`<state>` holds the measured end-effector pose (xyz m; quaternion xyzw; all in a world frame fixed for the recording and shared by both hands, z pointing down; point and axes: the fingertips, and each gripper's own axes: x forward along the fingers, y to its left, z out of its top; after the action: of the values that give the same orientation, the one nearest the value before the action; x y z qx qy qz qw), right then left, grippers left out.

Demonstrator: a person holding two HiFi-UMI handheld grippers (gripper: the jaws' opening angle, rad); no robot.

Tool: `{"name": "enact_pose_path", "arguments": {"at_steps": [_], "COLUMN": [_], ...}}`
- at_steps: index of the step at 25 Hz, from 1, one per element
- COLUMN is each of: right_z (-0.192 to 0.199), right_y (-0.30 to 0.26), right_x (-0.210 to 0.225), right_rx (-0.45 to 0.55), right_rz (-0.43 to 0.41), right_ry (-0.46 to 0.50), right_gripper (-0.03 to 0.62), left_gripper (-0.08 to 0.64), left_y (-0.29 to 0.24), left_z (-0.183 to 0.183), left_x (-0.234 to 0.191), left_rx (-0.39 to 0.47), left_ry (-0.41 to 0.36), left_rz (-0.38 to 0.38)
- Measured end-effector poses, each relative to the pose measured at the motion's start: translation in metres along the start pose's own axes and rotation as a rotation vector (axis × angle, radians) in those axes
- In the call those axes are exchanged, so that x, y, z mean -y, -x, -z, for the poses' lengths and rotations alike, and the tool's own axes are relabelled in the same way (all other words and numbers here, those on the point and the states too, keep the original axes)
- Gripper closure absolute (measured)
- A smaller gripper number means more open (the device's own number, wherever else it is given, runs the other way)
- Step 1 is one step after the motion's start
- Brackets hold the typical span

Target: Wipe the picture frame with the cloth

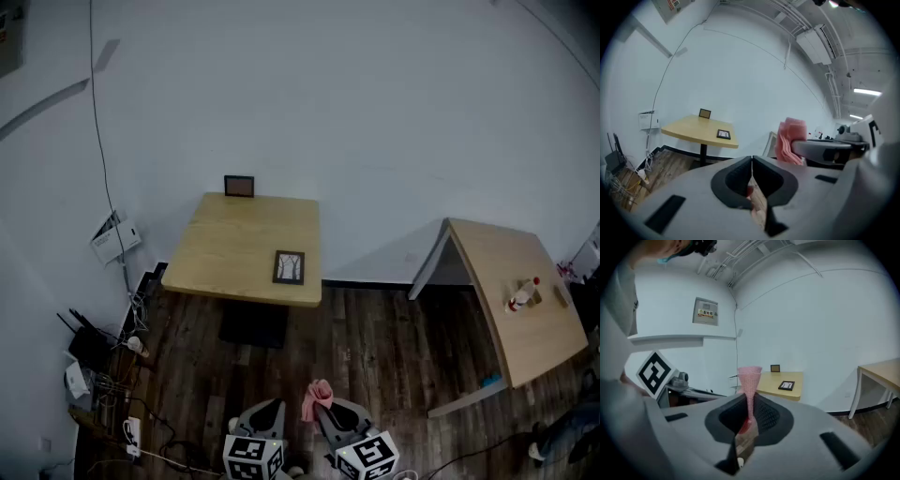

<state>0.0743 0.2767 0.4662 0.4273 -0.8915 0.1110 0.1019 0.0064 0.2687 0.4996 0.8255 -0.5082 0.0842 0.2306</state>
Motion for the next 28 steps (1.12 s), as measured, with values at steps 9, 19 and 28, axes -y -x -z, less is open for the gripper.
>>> {"name": "enact_pose_path", "arguments": {"at_steps": [9, 19, 28], "right_z": [-0.002, 0.007, 0.017], "right_y": [0.039, 0.059, 0.065], "right_x": [-0.009, -0.03, -0.033], "right_rx": [0.087, 0.078, 0.09], "right_rz": [0.05, 0.032, -0.011], "right_ry": [-0.023, 0.02, 0.002], "right_gripper": [0.575, 0.575, 0.574], "left_gripper": [0.554, 0.552, 0.554], "left_y": [0.035, 0.052, 0.055], "left_z": [0.015, 0.016, 0.022], "left_x": [0.022, 0.035, 0.039], "left_rx": [0.001, 0.05, 0.055], "left_ry": [-0.064, -0.056, -0.005], "left_rz": [-0.031, -0.026, -0.037]}}
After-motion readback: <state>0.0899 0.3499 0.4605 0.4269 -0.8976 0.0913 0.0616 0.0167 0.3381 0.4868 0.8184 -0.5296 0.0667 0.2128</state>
